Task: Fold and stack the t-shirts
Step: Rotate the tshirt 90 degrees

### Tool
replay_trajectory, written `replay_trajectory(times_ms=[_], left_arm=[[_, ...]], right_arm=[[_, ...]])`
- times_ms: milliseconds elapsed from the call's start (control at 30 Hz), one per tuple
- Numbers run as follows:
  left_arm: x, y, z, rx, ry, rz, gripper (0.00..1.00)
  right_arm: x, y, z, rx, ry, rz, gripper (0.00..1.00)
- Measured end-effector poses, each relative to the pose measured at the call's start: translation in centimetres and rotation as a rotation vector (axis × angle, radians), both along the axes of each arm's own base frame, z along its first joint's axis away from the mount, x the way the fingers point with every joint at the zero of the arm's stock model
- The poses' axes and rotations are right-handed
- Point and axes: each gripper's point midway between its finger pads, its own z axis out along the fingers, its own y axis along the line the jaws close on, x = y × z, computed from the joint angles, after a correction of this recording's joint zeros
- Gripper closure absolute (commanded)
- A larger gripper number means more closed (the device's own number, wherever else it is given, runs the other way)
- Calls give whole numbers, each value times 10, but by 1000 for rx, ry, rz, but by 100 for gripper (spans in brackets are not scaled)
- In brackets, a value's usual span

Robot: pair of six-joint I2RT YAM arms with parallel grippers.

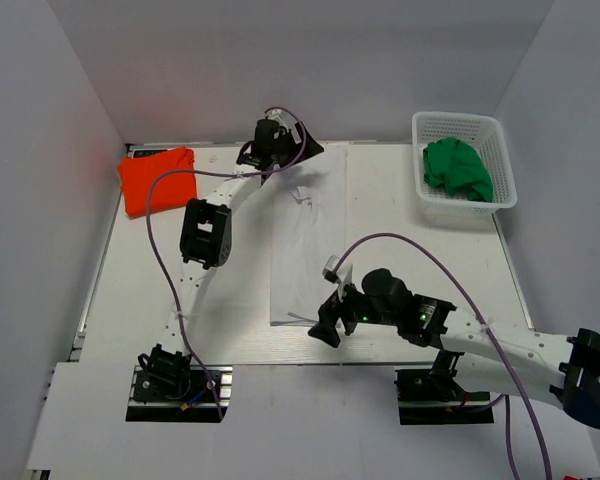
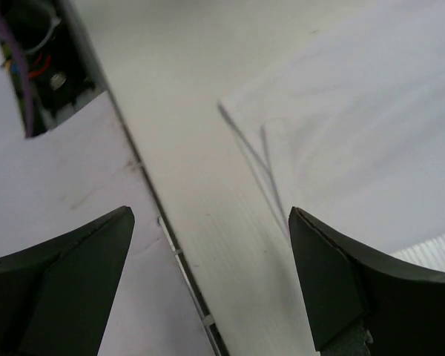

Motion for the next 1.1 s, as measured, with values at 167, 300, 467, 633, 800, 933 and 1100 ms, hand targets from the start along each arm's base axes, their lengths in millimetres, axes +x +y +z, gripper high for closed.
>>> replay_trajectory(times_ms=[167,300,467,633,800,933,1100], left_arm=[[-16,13,103,17,-128,-14,0],[-71,36,198,50,-236,-24,0],[-194,86,216,74,-261,14,0],[-291,109,105,109,-33,-19,0],[-380,120,-13,201,345,-94,0],[-440,130,-44,238,499,-146,1],[-478,128,-54,243,576,-216,6]], right_arm=[[33,-15,-6,-22,10,-254,10],[53,-33,-38,-137,60,-411,10],[59,-55,-78,-286,135,-487,10],[52,-51,-73,-248,177,-433,10],[37,-41,-67,-211,231,-337,10],[34,-44,-75,-234,269,-330,10],[34,-48,-83,-254,326,-373,20]])
